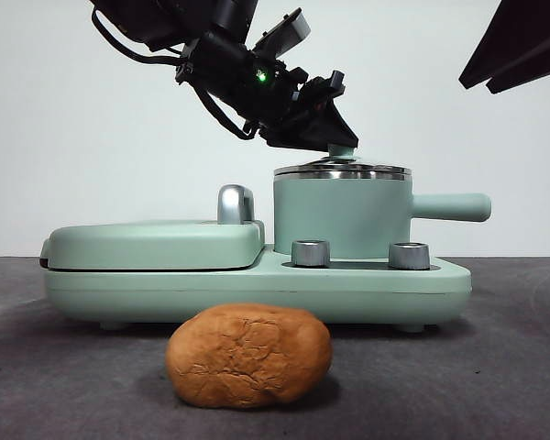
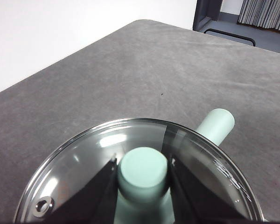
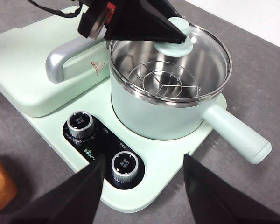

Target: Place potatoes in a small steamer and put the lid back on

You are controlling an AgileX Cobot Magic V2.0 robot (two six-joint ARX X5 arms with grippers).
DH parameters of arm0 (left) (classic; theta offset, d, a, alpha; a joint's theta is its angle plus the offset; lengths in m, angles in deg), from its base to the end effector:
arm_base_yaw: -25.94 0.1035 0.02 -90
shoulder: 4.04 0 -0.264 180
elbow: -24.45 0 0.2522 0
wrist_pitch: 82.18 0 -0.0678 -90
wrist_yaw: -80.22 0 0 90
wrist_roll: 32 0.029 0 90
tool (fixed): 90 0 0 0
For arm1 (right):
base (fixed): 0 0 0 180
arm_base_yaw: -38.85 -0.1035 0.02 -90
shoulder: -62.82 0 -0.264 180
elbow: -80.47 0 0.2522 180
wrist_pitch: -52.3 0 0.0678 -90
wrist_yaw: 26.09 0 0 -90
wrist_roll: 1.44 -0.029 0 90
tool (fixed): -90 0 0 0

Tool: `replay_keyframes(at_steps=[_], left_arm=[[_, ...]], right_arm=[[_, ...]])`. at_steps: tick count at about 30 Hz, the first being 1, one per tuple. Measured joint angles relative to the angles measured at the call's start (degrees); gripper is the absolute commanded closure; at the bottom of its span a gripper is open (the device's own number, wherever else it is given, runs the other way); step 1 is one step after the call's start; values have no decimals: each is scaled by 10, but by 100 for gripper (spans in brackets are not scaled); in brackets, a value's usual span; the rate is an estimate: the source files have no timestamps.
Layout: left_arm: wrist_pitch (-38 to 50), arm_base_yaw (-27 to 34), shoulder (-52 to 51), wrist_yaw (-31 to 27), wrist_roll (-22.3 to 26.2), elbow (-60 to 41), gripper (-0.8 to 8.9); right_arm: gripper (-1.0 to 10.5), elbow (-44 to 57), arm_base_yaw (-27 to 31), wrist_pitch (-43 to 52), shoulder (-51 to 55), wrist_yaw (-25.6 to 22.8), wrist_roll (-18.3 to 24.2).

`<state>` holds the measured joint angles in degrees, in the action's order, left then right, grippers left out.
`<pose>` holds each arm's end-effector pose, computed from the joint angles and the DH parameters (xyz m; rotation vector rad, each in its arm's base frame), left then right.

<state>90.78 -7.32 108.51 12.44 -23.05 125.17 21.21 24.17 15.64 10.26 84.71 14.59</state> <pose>0.3767 -0.2602 0.2650 0.1754 0.2654 -0.9843 0.1833 0.0587 0.2951 -0.2361 0.4420 0.6746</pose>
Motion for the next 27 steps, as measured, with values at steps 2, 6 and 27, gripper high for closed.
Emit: replay_keyframes(at_steps=[2,6,27], left_arm=[[2,0,0,0,0,0,808],[2,0,0,0,0,0,808],[-132,0,-104,-27,0,0,804]], right_arm=[[680,0,0,0,0,0,0],[680,0,0,0,0,0,0],[680,0,0,0,0,1,-1]])
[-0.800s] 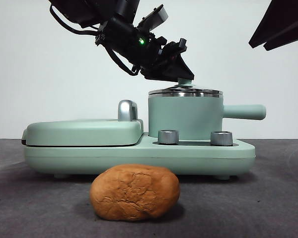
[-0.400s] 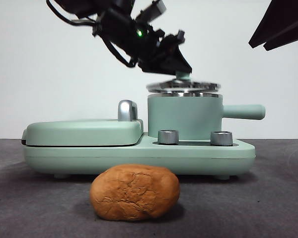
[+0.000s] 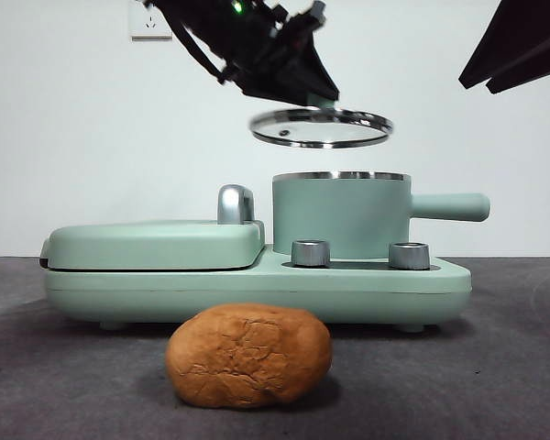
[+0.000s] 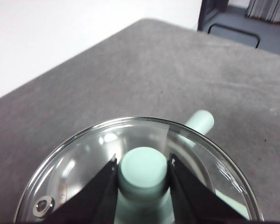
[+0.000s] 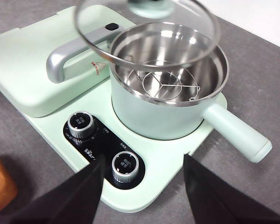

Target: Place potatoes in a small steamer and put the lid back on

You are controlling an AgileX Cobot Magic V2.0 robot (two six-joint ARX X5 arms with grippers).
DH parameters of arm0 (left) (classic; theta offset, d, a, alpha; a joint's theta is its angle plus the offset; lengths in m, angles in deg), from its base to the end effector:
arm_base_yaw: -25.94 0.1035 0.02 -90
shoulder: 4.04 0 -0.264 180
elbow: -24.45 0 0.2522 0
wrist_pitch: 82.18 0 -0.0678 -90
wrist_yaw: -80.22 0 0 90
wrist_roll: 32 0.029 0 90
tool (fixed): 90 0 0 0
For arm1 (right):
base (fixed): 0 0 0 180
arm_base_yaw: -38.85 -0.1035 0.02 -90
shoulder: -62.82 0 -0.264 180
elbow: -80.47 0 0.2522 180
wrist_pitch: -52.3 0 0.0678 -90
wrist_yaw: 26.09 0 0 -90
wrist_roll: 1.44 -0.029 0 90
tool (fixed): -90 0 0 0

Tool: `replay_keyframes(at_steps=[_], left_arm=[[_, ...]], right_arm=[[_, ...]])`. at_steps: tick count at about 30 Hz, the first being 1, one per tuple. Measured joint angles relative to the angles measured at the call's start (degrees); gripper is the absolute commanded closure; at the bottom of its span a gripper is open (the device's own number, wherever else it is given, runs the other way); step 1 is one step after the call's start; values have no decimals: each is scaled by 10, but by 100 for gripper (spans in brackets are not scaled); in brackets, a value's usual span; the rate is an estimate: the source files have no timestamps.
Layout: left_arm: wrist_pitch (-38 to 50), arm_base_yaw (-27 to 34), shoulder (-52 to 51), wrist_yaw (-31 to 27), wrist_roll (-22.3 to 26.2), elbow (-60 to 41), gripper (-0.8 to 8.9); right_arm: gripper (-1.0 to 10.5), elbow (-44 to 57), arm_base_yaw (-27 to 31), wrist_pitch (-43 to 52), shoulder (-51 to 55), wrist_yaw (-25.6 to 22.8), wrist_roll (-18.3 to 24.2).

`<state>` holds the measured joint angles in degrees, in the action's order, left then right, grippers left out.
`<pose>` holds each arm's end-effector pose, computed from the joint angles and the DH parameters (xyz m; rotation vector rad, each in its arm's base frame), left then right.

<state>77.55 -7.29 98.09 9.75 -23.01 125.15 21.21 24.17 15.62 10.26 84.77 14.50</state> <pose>0.3426 -0.2361 0.3201 0.1907 0.3175 -0.9387 0.1833 0.0587 0.2951 -0.2343 0.4427 0.6753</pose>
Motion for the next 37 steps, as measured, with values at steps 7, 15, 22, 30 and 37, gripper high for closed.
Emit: replay_keyframes(at_steps=[7,15,22,30,37], left_arm=[[-69,7,-70,-21,-2,0,804],[-187,34,-102,-26,0,-1,803],[-190,51,-163,-26,3,-41,803],[-185,74,-244,-27,1,-139,803],[-165,104,-346,-34,-22,-237,804]], right_arm=[[680,0,-1,-9,0,0,-1],[678,0,-40,-21,0,0,1],[677,0,-97,-41,-5,0,5],[613,0,-176,-51,-28,-1,6],[613,0,-249,-51,-73,-17,6]])
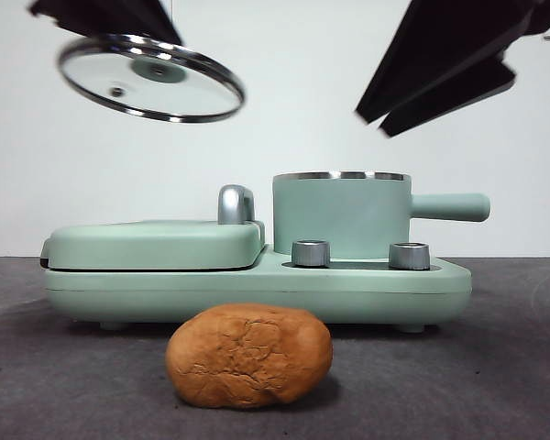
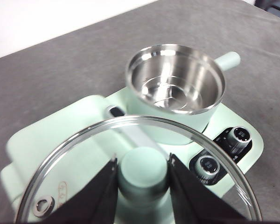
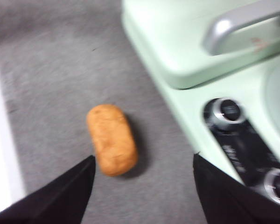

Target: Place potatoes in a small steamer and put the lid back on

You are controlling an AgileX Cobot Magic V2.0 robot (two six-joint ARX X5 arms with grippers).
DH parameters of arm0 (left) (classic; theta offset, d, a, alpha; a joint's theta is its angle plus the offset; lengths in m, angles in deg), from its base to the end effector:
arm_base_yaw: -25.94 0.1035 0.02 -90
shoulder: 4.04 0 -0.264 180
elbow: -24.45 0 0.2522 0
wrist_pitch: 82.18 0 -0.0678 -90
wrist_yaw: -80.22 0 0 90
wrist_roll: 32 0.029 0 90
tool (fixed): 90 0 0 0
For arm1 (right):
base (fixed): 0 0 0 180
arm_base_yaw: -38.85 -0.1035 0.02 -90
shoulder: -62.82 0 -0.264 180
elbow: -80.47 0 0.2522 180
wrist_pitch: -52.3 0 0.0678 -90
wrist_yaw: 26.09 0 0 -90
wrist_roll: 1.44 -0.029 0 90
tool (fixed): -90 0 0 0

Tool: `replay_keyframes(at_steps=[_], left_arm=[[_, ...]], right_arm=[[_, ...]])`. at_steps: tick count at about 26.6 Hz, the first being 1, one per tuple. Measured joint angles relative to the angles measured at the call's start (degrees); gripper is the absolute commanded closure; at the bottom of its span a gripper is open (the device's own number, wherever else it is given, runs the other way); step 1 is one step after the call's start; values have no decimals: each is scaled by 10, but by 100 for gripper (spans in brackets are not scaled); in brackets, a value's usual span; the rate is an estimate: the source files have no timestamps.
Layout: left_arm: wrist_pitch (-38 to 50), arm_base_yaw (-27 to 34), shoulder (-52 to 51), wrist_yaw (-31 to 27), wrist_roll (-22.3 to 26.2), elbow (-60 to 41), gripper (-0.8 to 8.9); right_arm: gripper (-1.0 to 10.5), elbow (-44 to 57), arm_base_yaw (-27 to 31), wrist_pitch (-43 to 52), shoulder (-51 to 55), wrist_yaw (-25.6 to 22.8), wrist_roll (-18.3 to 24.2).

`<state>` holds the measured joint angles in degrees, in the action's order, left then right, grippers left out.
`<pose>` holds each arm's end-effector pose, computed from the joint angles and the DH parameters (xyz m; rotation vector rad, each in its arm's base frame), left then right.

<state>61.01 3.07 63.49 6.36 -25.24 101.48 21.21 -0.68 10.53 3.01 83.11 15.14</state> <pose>0.2298 -0.1057 0.3452 0.1397 0.4452 -0.6957 0.1558 0.1409 0.2652 -0.3873 0.6139 1.0825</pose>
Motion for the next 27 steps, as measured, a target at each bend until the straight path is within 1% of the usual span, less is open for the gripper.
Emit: replay_keyframes(at_steps=[6,11,24,26,27], left_arm=[[-7,16,-49,0,-5,-24,804],[5,30,-67,-2,-7,-24,804],[-2,37,-69,-6,-10,-24,804],[-2,38,-69,-6,-10,-24,804],[-2,39,-69,-6,-10,-24,804]], right_arm=[[613,0,-47,22,-68,0,1],[613,0,-69,60,-127,0,1],[596,0,-74,131,-263,1,1],[599,0,-76,132,-277,1,1],[621,0,-78,130,-281,1,1]])
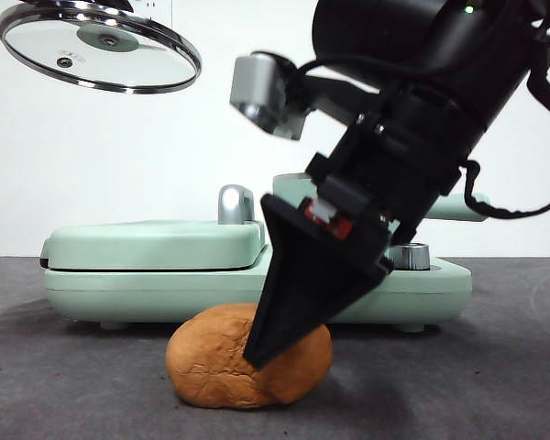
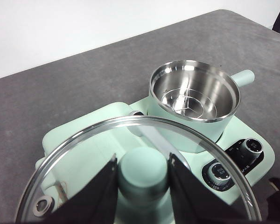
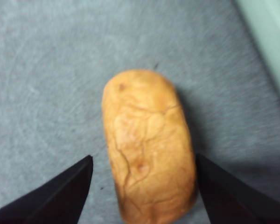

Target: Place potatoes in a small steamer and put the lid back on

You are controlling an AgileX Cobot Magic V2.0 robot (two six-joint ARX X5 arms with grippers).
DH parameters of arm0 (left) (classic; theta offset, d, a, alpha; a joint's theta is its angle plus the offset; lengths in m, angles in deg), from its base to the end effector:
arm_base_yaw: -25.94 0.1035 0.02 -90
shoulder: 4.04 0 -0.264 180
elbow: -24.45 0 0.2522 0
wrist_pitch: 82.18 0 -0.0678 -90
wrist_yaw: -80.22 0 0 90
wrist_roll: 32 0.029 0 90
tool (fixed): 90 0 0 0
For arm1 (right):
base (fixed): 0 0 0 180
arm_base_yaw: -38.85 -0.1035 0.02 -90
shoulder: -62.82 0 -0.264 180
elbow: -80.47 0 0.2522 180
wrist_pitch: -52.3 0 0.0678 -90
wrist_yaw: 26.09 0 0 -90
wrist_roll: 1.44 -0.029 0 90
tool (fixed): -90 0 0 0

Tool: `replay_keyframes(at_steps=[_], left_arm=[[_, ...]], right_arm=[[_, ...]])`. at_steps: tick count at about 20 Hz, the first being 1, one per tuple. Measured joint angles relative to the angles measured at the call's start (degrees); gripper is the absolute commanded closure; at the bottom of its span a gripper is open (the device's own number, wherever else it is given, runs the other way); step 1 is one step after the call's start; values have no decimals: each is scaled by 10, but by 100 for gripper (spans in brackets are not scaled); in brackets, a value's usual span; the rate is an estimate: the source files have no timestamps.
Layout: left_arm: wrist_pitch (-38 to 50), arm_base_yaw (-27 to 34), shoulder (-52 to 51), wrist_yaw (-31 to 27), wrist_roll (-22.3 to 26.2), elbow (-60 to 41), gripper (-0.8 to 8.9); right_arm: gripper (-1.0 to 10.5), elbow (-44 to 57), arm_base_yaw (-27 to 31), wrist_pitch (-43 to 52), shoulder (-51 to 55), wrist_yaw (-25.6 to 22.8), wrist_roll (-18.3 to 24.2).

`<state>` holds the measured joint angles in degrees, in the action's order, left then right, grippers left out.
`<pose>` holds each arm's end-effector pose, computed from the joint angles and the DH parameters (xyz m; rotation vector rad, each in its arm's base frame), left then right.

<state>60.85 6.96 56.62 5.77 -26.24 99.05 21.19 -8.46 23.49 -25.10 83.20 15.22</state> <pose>0.2088 -0.0800 0.3569 0.1083 0.3777 -0.6145 0.1848 0.2145 0.1662 -0.4914 0.8696 1.2077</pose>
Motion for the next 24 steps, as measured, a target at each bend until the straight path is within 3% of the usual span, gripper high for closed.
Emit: replay_keyframes(at_steps=[2,8,12,15,19,24], left_arm=[[0,1,0,0,0,0,804],[-16,5,0,0,0,0,804],[-15,7,0,0,0,0,804],[-15,7,0,0,0,0,804],[-15,8,0,-18,-11,0,804],[-15,8,0,-19,-13,0,804]], right_arm=[[748,0,-6,-8,-1,-2,-5],[756,0,-10,-32,27,-29,-59],[756,-17,-3,-111,99,-37,-113],[756,-87,14,-231,129,-74,-147],[756,-221,48,-394,131,-132,-157],[756,-346,101,-408,116,-135,-151]])
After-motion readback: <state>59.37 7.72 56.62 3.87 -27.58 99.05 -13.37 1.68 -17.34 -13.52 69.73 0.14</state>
